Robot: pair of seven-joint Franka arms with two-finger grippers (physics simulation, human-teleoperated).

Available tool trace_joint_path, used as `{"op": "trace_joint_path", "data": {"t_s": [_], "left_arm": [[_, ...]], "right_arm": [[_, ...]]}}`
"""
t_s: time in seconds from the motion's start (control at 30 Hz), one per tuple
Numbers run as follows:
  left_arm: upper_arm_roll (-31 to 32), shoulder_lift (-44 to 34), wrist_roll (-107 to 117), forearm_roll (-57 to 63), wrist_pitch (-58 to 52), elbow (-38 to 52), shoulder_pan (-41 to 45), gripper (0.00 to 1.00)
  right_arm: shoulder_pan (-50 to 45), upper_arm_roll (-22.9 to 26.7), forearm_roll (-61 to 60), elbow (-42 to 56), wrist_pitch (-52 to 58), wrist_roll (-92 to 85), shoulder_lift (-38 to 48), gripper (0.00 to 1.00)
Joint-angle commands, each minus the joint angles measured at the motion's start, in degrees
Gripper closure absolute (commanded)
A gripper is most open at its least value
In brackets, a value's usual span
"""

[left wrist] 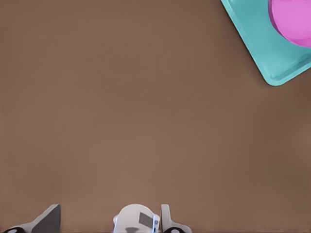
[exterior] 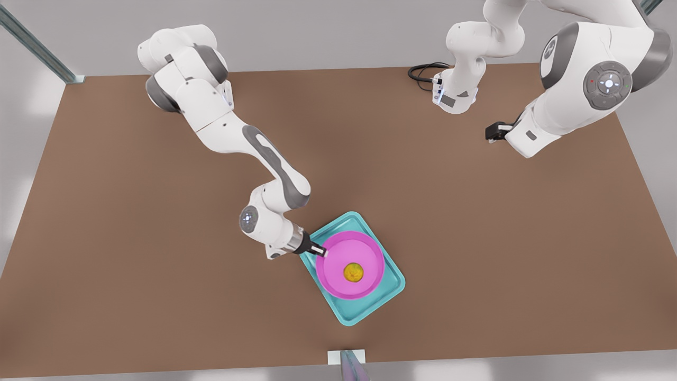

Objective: Place the orange on the plate with the left arm and the plate on the tray with the right arm

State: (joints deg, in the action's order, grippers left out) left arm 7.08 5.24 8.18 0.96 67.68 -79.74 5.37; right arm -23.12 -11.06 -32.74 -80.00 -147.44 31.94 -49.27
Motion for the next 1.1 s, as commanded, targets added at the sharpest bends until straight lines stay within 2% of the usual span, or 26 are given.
{"op": "trace_joint_path", "data": {"t_s": [0.0,0.17,0.2,0.23,0.27,0.3,0.37,0.4,0.47,0.5,0.53,0.6,1.07], "left_arm": [[0.04,-0.05,0.17,0.09,-0.62,0.02,-0.10,0.00],[0.04,0.21,0.17,0.18,-0.35,0.02,-0.10,0.00],[0.04,0.21,0.17,0.18,-0.35,0.02,-0.10,0.00],[0.04,0.21,0.17,0.18,-0.44,0.02,-0.10,0.00],[0.04,0.21,0.00,0.01,-0.62,0.02,-0.10,0.00],[0.04,0.21,-0.09,0.01,-0.62,0.02,-0.10,0.00],[0.04,0.74,-0.18,0.01,-0.62,0.81,-0.19,0.00],[0.04,1.88,-0.27,0.09,-0.79,2.57,-0.19,0.00],[-0.05,1.97,-0.09,0.18,-0.79,2.57,-0.19,0.00],[-0.14,2.32,-0.18,0.27,-0.97,2.57,-0.19,0.00],[-0.14,3.29,0.00,0.09,-0.79,2.48,-0.19,0.00],[-0.14,3.46,0.00,0.09,-0.09,1.95,-0.10,0.00],[0.13,5.13,-0.01,0.18,-1.94,2.13,0.17,0.00]], "right_arm": [[-0.26,-0.01,0.31,0.90,0.57,1.98,-0.47,0.00],[0.35,0.17,0.74,0.81,2.93,1.63,0.93,0.00],[1.93,1.83,1.27,0.72,13.72,1.19,5.31,0.00],[6.49,4.21,8.99,0.72,36.93,-2.05,11.21,0.00],[12.03,4.30,10.85,2.30,52.31,-10.75,12.71,0.00],[19.50,4.30,12.78,9.85,70.16,-19.97,11.66,0.00],[22.85,4.30,39.75,21.98,84.23,-47.05,11.74,0.00],[22.85,4.47,45.04,24.63,87.93,-49.96,12.18,0.00],[21.45,4.30,51.19,21.74,91.36,-49.78,25.43,0.00],[19.60,4.39,50.49,13.04,90.05,-49.88,36.43,0.00],[19.16,4.47,50.40,11.10,87.67,-49.61,40.56,0.00],[21.36,4.82,47.06,10.92,87.32,-49.61,41.18,0.00],[22.41,4.82,46.98,9.16,86.79,-44.69,38.20,0.00]]}}
